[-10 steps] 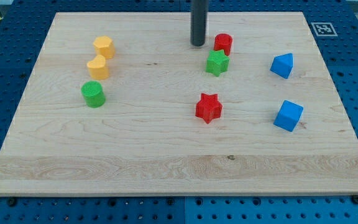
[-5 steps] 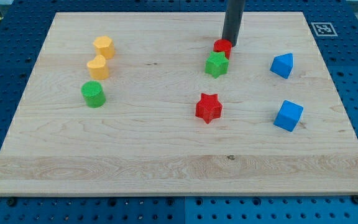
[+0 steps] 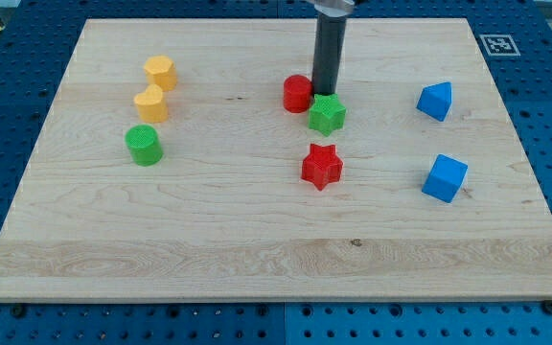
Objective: Slide the red circle to the left of the yellow hexagon
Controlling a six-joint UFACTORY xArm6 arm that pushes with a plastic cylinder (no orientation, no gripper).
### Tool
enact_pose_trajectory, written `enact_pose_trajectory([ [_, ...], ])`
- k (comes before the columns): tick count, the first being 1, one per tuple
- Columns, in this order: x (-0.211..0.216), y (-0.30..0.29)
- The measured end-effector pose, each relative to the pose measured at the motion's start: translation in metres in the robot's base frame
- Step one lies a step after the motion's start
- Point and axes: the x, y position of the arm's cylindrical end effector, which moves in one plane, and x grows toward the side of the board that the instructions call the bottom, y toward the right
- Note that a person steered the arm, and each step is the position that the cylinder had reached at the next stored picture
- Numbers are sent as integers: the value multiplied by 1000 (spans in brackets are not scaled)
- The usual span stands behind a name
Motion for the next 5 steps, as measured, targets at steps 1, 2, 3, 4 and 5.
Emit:
enact_pose_trajectory([
  [1, 6, -13],
  [2, 16, -18],
  [3, 23, -25],
  [4, 28, -31],
  [5, 28, -36],
])
